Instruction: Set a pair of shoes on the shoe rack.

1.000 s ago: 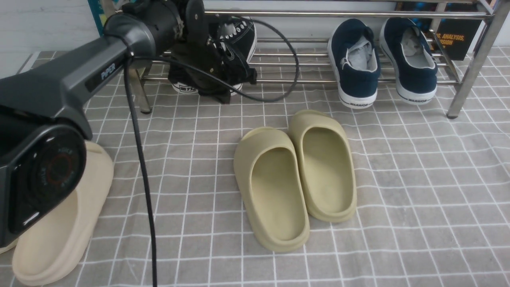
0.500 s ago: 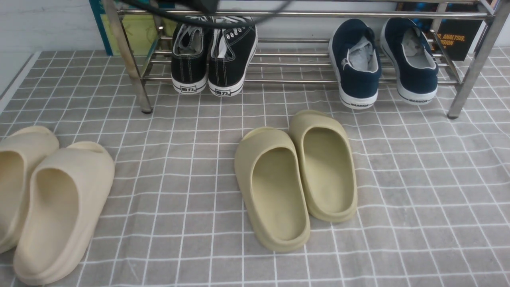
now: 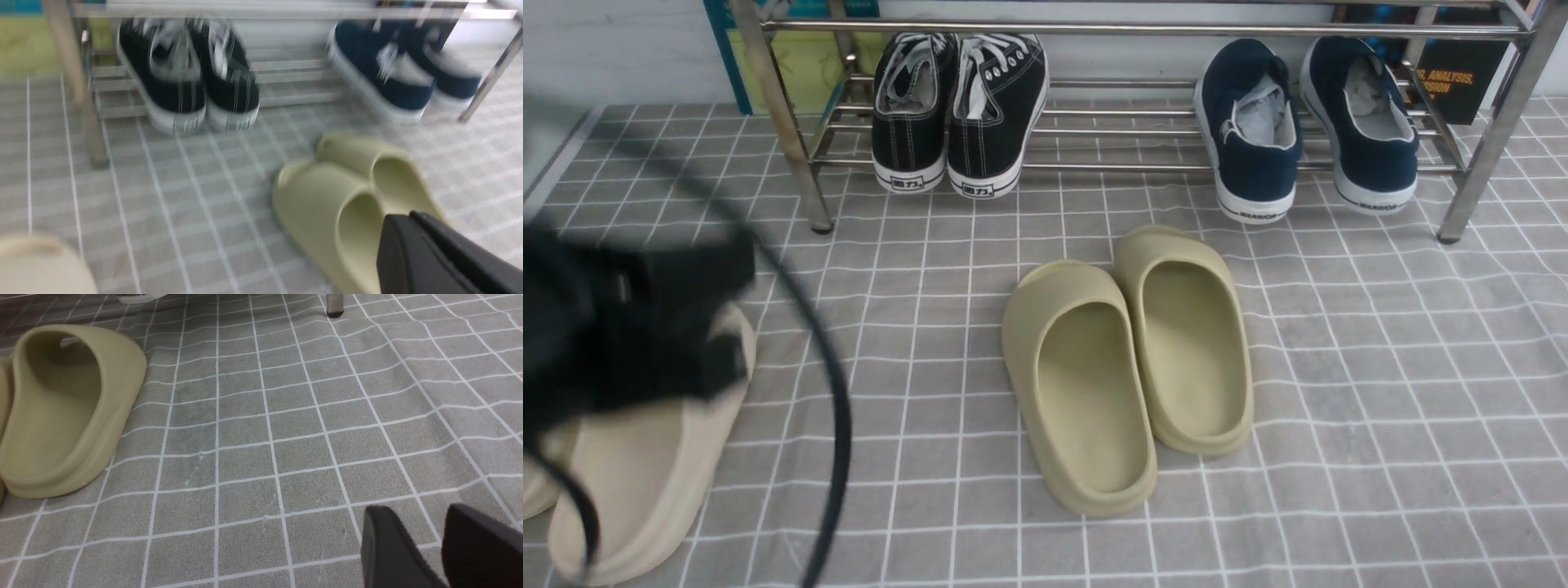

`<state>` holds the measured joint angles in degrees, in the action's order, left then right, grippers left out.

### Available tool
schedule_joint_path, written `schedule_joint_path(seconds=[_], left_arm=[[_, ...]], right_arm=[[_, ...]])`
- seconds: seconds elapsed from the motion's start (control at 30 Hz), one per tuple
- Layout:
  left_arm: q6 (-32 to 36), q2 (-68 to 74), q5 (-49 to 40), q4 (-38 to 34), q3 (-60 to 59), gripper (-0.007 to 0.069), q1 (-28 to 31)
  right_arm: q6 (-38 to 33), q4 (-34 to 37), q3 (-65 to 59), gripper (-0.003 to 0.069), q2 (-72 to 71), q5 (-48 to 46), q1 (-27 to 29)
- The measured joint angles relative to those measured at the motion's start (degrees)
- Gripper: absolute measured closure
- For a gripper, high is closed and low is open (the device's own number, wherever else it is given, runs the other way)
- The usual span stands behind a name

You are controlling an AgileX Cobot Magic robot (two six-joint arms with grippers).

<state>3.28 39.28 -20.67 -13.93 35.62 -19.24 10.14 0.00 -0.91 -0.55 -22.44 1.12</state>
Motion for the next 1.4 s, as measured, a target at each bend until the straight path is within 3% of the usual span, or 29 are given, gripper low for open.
schedule_joint_path(seconds=[0.07,0.3,0.7,0.93,1.1,1.17,1.3,1.4], left_arm=[[0.0,-4.58,3.58,0.0,-8.62,0.0638,0.0],[-1.35,-10.5,9.39,-3.22,-21.21,0.0638,0.0],[-1.9,-13.05,7.77,-5.34,-31.33,0.0638,0.0],[-1.87,-30.4,12.78,-4.77,-37.15,0.0638,3.26],[-2.51,-37.99,10.0,1.01,-37.19,0.0638,9.68],[-5.1,-39.65,5.04,3.83,-37.19,0.0638,12.17],[-7.12,-39.88,-1.99,6.81,-37.35,0.0638,13.02],[-6.79,-39.88,-2.23,7.6,-37.35,0.0638,13.22]], right_arm=[[0.0,0.0,0.0,0.042,0.0,0.0,0.0],[0.0,0.0,0.0,0.042,0.0,0.0,0.0],[0.0,0.0,0.0,0.042,0.0,0.0,0.0],[0.0,0.0,0.0,0.042,0.0,0.0,0.0],[0.0,0.0,0.0,0.042,0.0,-0.05,0.0],[0.0,0.0,0.0,0.042,0.0,-0.05,0.0],[0.0,0.0,0.0,0.042,0.0,-0.05,0.0],[0.0,0.0,0.0,0.042,0.0,-0.05,0.0]])
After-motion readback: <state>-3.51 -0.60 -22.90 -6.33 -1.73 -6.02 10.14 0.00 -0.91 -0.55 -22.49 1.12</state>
